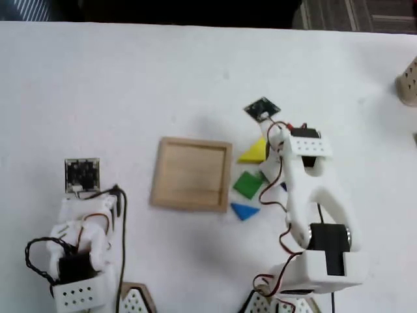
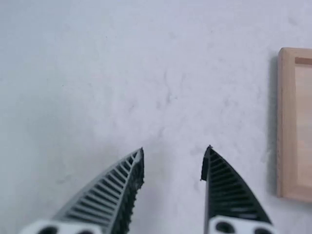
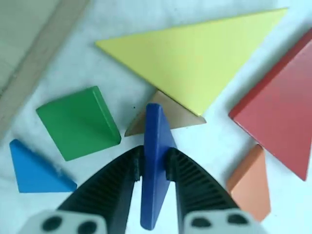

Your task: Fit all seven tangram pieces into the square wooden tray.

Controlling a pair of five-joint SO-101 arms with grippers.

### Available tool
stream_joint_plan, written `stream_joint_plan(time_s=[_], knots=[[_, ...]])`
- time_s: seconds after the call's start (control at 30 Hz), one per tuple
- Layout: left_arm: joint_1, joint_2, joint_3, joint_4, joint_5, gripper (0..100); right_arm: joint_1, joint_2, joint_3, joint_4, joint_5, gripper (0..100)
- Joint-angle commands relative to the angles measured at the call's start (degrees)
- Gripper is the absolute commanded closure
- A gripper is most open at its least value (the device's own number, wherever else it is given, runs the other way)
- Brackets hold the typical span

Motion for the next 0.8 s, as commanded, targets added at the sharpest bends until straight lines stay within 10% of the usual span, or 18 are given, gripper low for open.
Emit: stream_joint_plan(time_s=[0.0,0.27,0.77], knots=[[-0.7,-0.6,-0.2,-1.8,0.0,79,-1.2,-1.8,-2.6,6.4,0.1,98.1],[-0.7,-0.6,-0.2,-1.8,0.0,79,-11.7,-9.6,-11.7,20.8,-11.3,98.1],[-0.7,-0.6,-0.2,-1.8,0.1,79,-32.7,6.8,-25.1,15.7,-28.0,98.1]])
